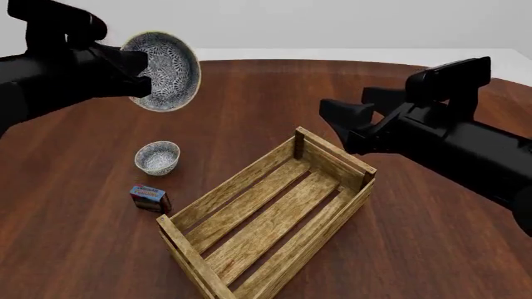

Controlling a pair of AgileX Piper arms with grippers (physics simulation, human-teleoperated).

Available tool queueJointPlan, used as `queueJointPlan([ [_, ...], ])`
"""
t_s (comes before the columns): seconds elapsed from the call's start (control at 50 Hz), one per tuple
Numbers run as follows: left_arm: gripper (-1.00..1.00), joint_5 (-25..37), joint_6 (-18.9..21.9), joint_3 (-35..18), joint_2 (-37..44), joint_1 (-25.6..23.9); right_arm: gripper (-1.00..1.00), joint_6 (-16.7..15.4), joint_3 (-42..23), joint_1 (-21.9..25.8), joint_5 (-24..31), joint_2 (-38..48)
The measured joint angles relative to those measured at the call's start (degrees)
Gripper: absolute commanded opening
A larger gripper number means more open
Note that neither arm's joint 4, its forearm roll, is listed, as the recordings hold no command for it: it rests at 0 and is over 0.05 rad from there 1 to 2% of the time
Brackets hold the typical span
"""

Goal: Stack the right bowl on the left bowl and place them in the tray.

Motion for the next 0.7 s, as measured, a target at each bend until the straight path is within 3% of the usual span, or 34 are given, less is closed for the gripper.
queueJointPlan([
  [0.26, -1.0, 3.88, -1.14, -0.6, 1.77, 2.54, 1.0, -0.15, 0.18, 0.01, -0.16, -0.01],
  [0.7, -1.0, 3.81, -4.78, -0.57, 7.71, 7.88, 1.0, -0.22, 0.07, -0.28, -0.21, 0.28],
])
